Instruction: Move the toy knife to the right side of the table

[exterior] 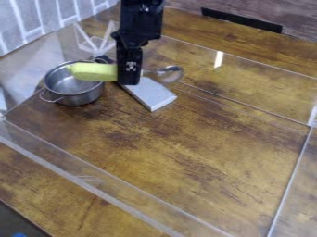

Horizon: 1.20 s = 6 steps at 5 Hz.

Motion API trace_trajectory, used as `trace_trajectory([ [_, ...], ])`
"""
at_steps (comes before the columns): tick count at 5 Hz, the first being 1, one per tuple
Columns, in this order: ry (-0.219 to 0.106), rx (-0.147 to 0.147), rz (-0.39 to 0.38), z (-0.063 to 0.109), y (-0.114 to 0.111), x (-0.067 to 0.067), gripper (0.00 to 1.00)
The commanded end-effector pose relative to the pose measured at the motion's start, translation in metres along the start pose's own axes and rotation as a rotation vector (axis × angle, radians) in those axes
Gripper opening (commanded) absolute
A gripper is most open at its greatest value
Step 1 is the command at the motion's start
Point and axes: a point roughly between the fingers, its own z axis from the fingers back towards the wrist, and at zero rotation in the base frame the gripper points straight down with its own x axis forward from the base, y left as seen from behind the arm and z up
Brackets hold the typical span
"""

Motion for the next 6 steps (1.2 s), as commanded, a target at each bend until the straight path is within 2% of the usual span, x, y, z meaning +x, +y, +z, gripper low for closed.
trace_trajectory([
  [1, -0.055, 0.098, -0.016, 0.039, 0.0, 0.009, 0.0],
  [2, -0.052, 0.116, -0.046, 0.048, -0.004, 0.023, 0.0],
  [4, -0.055, 0.139, -0.109, 0.049, -0.009, 0.046, 0.0],
  [6, -0.064, 0.167, -0.197, 0.051, -0.021, 0.076, 0.0],
])
